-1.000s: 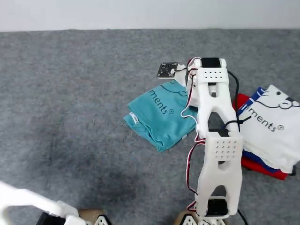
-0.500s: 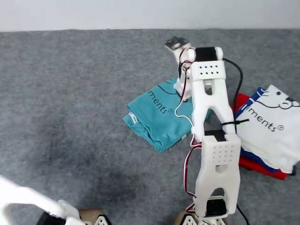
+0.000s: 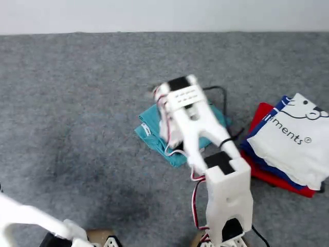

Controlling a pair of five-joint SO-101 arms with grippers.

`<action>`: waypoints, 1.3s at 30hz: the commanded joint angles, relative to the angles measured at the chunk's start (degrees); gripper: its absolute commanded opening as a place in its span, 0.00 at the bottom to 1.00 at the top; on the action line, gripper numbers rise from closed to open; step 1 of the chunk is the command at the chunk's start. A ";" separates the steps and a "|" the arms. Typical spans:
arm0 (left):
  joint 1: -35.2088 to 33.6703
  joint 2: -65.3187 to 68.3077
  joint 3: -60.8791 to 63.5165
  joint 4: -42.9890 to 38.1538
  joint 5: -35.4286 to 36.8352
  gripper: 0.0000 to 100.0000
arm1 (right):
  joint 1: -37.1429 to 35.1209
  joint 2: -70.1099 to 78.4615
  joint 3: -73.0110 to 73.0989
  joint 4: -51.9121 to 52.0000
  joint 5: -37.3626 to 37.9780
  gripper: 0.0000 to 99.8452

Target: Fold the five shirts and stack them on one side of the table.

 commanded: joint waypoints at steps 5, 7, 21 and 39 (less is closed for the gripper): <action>0.00 -1.93 -1.80 0.53 0.44 0.02 | -2.59 -1.36 7.03 -0.04 0.00 0.01; 0.18 -1.93 -1.80 0.44 0.44 0.02 | -2.15 -3.65 6.86 1.98 0.09 0.01; 0.44 -1.93 -1.98 0.44 0.44 0.02 | -2.07 -15.16 4.13 -22.37 -0.18 0.01; 0.35 -1.93 -2.24 0.44 0.26 0.02 | -4.62 -9.10 -2.81 -17.63 -1.58 0.01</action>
